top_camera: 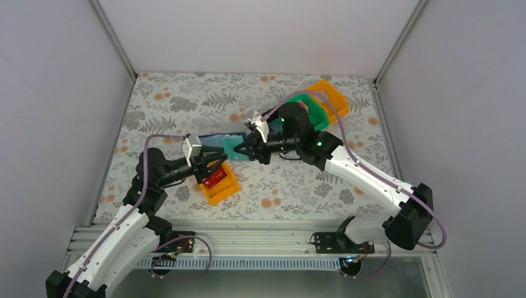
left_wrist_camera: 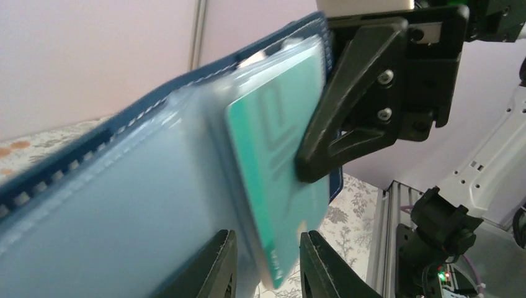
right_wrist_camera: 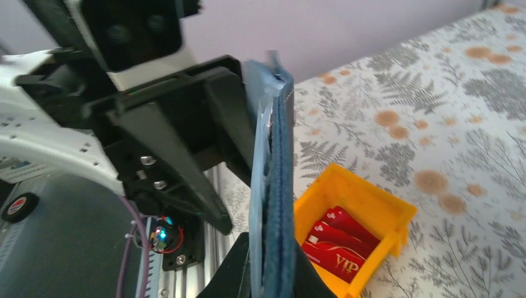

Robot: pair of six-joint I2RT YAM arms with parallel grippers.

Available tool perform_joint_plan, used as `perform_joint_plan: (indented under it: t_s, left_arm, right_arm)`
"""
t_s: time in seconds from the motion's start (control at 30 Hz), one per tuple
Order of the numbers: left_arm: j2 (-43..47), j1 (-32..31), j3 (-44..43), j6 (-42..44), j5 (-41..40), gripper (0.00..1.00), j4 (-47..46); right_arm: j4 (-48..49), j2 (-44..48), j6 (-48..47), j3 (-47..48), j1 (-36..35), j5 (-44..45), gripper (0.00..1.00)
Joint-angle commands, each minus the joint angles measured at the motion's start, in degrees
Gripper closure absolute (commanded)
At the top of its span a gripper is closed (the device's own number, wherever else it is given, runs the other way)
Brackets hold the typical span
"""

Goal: Take the credit cards out of the card holder

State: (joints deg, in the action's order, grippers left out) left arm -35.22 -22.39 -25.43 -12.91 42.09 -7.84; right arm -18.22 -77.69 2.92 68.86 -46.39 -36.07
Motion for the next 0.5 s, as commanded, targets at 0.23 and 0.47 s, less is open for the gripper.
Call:
perform_joint_plan:
  t_s: [0.23, 0.47]
  left_arm:
    - [-0.71, -0.02, -1.38, 3.54, 6.60, 0.78, -3.75]
    - [-0.64, -0.09, -2.03, 4.67, 10.48, 0.96, -6.55]
  right_arm:
    - [1.06, 1.20, -10.55, -0.17, -1.21, -13.91, 0.96]
    - [1.74, -0.96, -10.61, 1.32, -1.42, -11.57, 0.96]
